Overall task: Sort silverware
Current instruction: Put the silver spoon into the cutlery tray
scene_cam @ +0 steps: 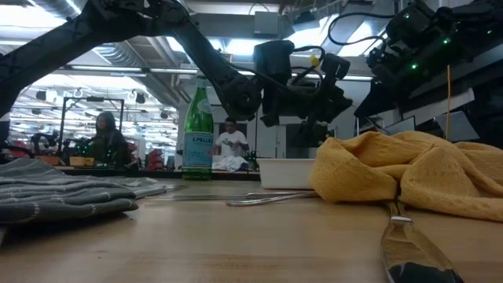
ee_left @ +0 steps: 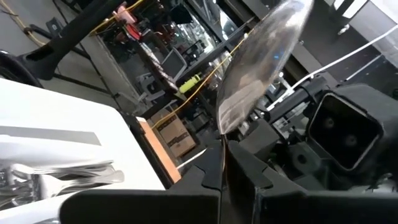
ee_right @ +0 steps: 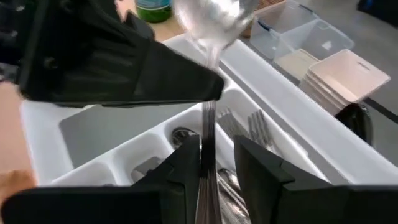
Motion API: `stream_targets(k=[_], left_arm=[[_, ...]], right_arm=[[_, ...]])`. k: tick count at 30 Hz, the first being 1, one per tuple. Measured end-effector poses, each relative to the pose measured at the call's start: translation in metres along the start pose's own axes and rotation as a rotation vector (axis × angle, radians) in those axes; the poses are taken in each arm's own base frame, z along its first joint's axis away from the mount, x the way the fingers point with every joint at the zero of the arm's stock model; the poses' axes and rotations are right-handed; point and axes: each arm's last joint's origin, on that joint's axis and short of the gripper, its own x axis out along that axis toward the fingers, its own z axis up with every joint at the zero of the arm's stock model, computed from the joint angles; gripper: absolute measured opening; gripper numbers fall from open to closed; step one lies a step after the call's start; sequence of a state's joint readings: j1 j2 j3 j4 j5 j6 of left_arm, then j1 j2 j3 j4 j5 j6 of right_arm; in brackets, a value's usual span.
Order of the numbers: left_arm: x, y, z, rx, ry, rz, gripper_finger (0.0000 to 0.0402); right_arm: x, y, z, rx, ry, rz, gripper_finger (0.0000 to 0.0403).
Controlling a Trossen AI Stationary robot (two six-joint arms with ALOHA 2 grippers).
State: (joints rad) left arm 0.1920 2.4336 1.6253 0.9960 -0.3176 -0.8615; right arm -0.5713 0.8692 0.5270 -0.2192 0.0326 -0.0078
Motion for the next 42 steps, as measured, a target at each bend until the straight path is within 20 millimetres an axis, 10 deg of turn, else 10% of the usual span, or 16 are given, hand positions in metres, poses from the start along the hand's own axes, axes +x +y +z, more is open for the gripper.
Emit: stream_targets(k=[13,42], left_arm=[[-0.001,-0.003,-0.002,0.027,0.012,-0.020,0.0001],[0.010,0.035,0.029,-0.117,0.591,-0.304,0.0060]], right_arm=[[0.000,0.001,0.000,-0.007,0.002,0.020,0.0017],[-0.002,-0.015,-0.020,-0.169,0.216,-0.113,0.0009]])
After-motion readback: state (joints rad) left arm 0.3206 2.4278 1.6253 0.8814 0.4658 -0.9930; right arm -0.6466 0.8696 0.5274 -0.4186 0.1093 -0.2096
